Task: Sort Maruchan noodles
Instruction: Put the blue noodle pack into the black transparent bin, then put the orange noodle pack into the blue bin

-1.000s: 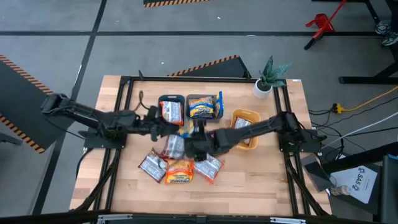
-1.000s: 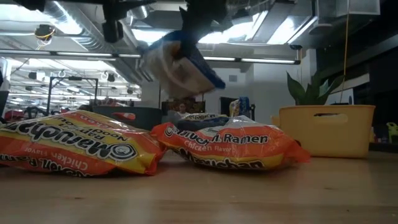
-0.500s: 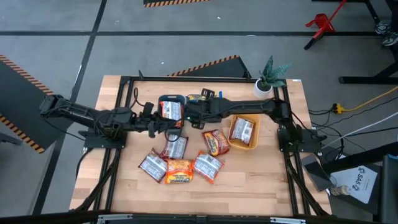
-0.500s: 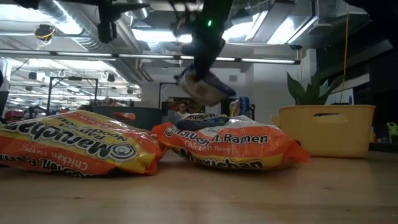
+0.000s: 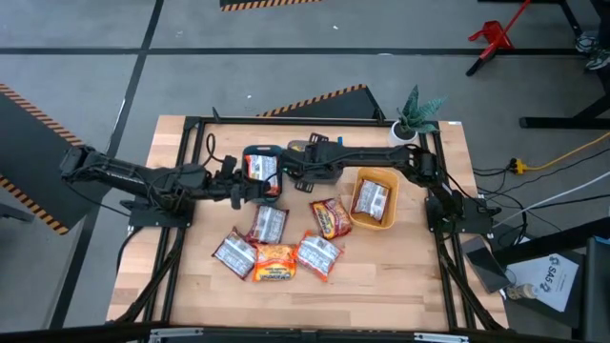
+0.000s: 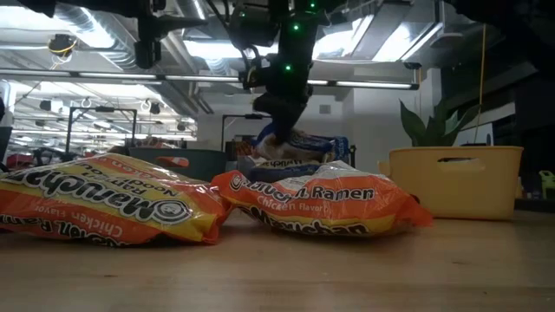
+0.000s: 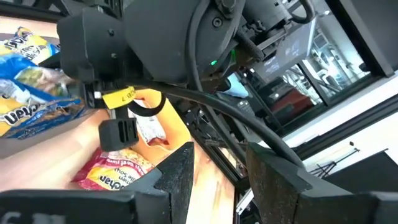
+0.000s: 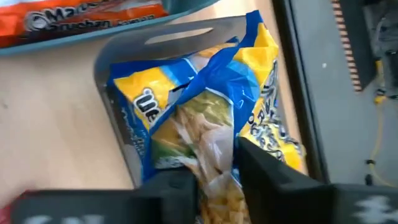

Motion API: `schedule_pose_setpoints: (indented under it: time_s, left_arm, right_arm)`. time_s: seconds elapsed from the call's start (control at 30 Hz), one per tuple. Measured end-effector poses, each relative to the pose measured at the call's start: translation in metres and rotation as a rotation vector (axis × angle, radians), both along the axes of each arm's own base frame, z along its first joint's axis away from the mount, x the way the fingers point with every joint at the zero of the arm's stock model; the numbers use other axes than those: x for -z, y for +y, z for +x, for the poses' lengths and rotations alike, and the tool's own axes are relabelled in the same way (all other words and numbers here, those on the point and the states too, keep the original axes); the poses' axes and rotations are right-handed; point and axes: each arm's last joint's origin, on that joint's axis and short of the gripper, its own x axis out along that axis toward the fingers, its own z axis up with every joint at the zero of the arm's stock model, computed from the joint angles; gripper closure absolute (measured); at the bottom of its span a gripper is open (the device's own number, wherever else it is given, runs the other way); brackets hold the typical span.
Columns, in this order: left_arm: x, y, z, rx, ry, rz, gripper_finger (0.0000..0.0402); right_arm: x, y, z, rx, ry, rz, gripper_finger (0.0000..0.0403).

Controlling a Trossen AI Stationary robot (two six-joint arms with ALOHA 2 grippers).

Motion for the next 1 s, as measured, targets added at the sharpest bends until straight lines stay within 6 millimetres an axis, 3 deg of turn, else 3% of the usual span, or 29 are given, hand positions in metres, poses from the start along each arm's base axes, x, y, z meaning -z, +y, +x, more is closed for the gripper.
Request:
schedule_pose_setpoints:
  time_s: [0.23, 0.37, 0.6, 0.73, 1.0]
  left_arm:
    - [0.005, 0.004, 0.0, 0.038, 0.055, 0.002, 0.0261]
    - [0.007, 0.007, -0.005, 0.097, 0.097, -0.01, 0.0261]
    - [0.024, 0.002, -0.017, 0.285, 0.31, -0.075, 0.0261]
    - [0.037, -0.011, -0.023, 0.375, 0.458, -0.102, 0.0261]
    - [0.049, -0.048, -0.023, 0.355, 0.531, -0.061, 0.0261]
  right_arm:
    - [-0.009, 0.003, 0.002, -0.043, -0.027, 0.125, 0.018]
    - [-0.039, 0.006, 0.004, -0.076, -0.092, 0.189, 0.0147]
    - [-0.103, 0.023, -0.007, -0.138, -0.194, 0.233, 0.0139]
    - [-0.122, 0.047, -0.028, -0.17, -0.223, 0.318, 0.0139]
    - [-0.118, 0.124, -0.045, -0.224, -0.187, 0.41, 0.0139]
